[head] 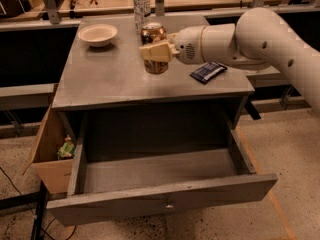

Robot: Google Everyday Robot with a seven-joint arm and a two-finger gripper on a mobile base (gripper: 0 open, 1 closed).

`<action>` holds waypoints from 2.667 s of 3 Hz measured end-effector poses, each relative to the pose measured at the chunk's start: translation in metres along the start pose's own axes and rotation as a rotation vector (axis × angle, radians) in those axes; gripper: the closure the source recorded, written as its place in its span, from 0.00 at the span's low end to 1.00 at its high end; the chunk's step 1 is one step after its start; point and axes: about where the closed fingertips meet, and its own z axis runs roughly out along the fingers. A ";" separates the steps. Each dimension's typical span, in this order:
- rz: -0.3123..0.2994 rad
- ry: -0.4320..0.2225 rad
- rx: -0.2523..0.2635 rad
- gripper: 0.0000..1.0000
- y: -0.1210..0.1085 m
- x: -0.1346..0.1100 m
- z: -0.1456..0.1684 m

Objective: Place orange can into top drawer

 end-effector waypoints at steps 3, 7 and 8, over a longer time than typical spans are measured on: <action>-0.009 -0.086 -0.100 1.00 0.085 0.104 0.037; -0.152 -0.156 -0.322 1.00 0.124 0.113 0.010; -0.134 -0.134 -0.393 1.00 0.145 0.132 -0.004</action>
Offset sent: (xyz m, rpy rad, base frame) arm -0.0829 0.0564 -0.1306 0.1708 -0.0333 0.0539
